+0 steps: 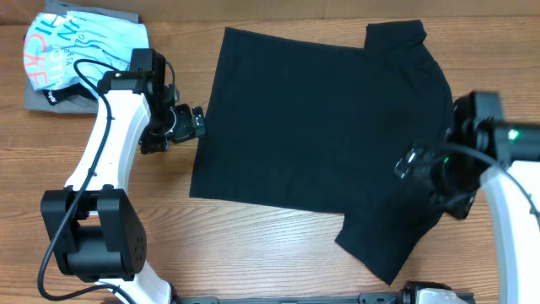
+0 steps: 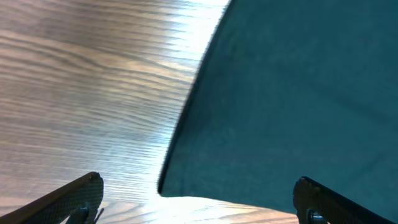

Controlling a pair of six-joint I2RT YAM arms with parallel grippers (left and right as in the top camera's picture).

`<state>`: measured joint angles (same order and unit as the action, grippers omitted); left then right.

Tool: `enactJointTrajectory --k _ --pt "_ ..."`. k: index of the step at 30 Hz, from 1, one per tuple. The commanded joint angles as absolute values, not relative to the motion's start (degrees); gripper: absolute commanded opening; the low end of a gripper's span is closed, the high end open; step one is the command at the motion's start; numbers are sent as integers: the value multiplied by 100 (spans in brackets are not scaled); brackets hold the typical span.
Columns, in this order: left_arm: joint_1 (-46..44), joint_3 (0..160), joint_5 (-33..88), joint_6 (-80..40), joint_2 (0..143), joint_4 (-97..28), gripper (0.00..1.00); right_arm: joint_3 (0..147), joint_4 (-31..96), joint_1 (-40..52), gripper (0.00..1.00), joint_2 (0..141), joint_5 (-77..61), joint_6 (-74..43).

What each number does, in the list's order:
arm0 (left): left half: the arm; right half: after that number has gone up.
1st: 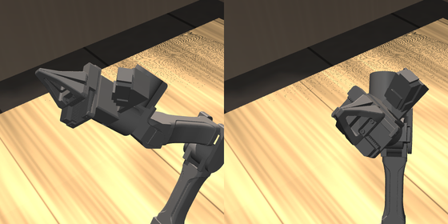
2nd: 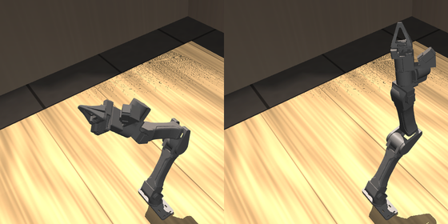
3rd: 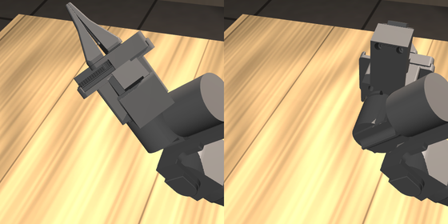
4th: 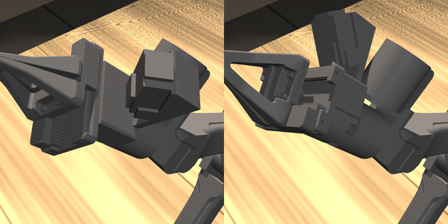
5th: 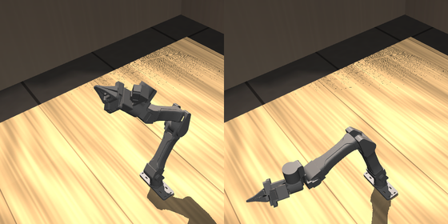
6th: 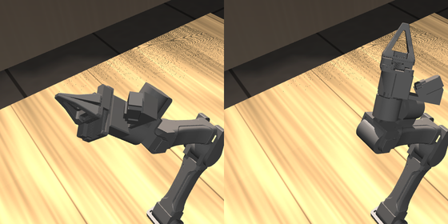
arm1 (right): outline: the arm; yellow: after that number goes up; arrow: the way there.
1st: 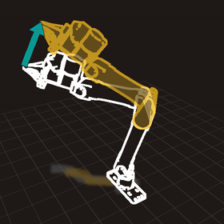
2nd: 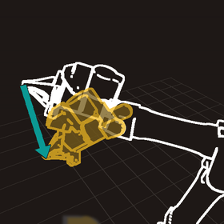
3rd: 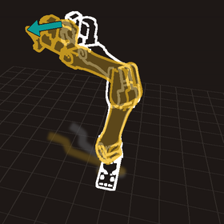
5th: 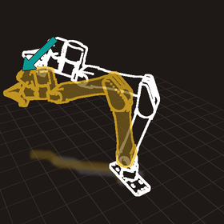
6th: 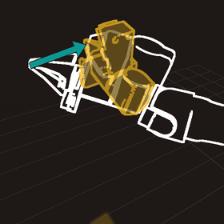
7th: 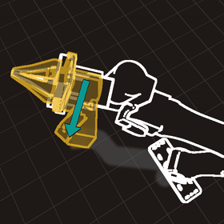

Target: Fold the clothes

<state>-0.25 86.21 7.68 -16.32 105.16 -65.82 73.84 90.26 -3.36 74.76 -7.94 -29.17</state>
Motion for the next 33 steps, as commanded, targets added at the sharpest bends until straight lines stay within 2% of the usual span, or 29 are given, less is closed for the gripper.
enactJointTrajectory --k 1,8,16,21,26,30,33 --pt "12 8490 357 -1872 10565 -6541 100 6654 8993 -23 100 6963 -860 -3367" --pt "-3 7852 412 -1977 10565 -5990 100 5105 8517 607 100 6335 -1682 -3597" --pt "1 7231 427 -1977 10565 -5356 100 4160 7911 1046 100 6302 -1767 -4215" --pt "1 7172 429 -2001 10565 -5096 100 3859 7293 1452 99 6390 -1817 -4372" --pt "1 7172 427 -2049 10565 -4912 100 3859 6681 2353 99 6532 -1772 -4178" --pt "1 7172 427 -2106 10565 -4862 100 3859 6386 3052 100 6836 -1275 -4268" --pt "1 7172 427 -2104 10565 -4858 100 3859 6235 3232 100 7242 -829 -4372"
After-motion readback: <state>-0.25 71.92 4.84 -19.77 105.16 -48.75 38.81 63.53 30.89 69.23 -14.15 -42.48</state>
